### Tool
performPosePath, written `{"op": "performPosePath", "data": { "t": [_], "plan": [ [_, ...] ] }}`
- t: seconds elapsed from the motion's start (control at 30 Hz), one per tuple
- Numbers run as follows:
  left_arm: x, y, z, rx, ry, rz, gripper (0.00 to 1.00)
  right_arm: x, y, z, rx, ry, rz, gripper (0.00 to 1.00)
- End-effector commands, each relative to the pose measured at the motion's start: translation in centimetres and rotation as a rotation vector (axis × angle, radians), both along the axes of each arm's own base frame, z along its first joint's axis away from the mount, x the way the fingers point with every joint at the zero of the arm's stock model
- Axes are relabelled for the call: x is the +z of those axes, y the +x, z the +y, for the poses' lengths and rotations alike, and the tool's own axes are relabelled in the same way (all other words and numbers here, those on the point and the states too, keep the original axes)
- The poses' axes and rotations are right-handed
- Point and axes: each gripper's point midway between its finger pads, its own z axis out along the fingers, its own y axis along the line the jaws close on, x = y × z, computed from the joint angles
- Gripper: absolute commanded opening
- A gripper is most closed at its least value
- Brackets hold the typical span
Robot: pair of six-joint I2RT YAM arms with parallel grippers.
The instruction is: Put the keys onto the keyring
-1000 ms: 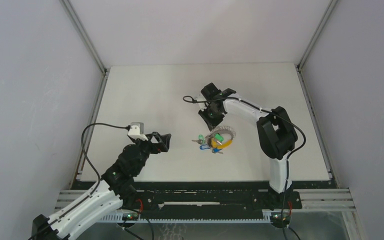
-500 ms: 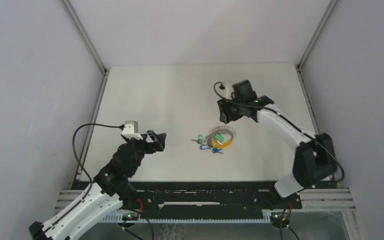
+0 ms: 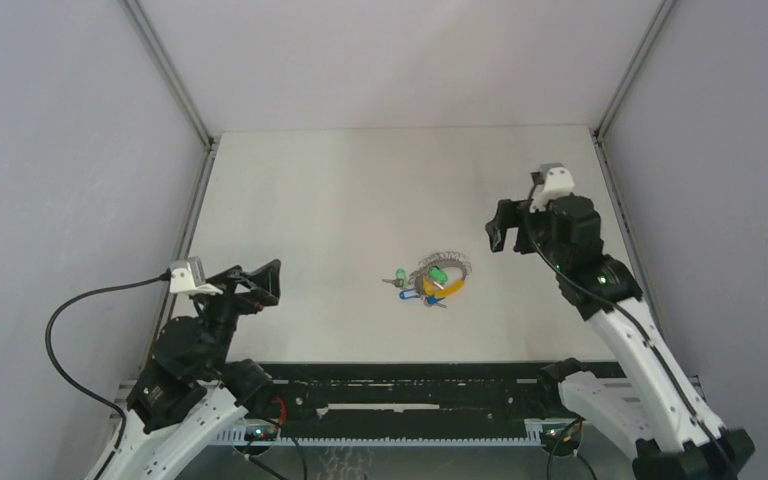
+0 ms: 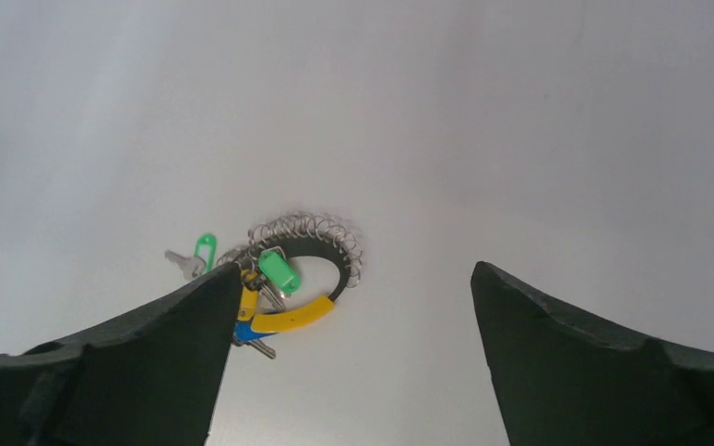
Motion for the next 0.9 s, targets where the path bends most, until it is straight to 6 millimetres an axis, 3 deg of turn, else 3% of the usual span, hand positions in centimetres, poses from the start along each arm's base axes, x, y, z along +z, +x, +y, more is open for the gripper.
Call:
{"op": "performPosePath", "data": {
  "t": [0.0, 0.17, 0.27, 0.43, 0.6, 0.87],
  "plan": [
    [1.0, -1.3, 2.0, 0.018, 0.122, -0.008, 1.0, 4.1, -2.3, -2.3, -0.108, 0.065, -0.166, 0.99],
    [1.3, -2.2, 3.0, 0.019, 0.169, -0.029, 1.0, 6.8, -6.5, -4.5, -0.125, 0.086, -0.346, 1.0],
    [1.5, -2.6, 3.3, 0.021, 0.14, -0.051, 1.0, 7.0, -7.8, -5.6, -0.147, 0.075, -0.398, 1.0],
    [1.9, -2.7, 2.8, -0.001, 0.068, -0.1, 1.0, 5.9, -8.4, -6.2, -0.175, 0.081, -0.391, 1.0],
    [2.7, -2.9, 2.0, -0.043, 0.015, -0.135, 1.0, 6.2, -8.5, -6.1, -0.173, 0.088, -0.402, 1.0],
    [4.4, -4.4, 3.1, -0.041, -0.09, -0.255, 1.0, 6.3, -8.9, -6.2, -0.169, 0.088, -0.414, 1.0]
  ]
}}
